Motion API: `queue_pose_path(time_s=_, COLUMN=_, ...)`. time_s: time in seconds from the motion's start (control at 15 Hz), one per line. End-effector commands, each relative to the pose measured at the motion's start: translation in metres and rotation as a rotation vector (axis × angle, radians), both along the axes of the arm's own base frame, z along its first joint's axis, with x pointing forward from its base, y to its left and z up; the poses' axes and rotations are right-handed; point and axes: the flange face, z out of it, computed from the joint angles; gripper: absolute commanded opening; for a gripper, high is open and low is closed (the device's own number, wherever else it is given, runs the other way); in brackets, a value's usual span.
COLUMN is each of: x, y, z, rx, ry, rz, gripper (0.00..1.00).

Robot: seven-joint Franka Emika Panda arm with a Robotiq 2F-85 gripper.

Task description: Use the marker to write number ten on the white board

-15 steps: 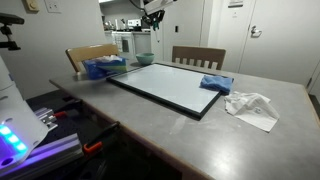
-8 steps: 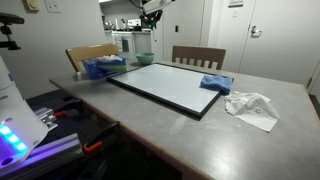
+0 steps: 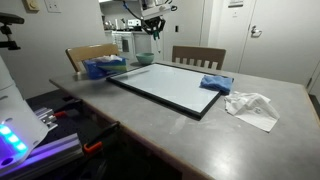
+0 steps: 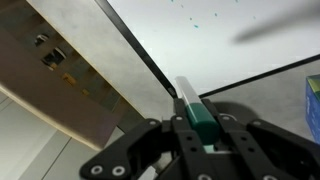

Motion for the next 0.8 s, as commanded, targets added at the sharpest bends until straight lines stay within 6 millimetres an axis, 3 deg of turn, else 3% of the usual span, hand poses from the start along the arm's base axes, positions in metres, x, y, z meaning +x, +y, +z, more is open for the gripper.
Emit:
queue_pose_path(time_s=0.0, x=-0.007, y=-0.026, z=-0.005, rx=-0.068, ry=0.075, rz=-0.115, gripper=0.05)
queue_pose_path(time_s=0.33, x=-0.008, y=-0.034, z=-0.028, rx=-0.027, ry=0.2, rz=-0.2, gripper=0.05)
queue_pose_path(time_s=0.73, x=-0.001, y=-0.042, z=-0.049, rx=-0.012, ry=0.228, rz=-0.251, gripper=0.05)
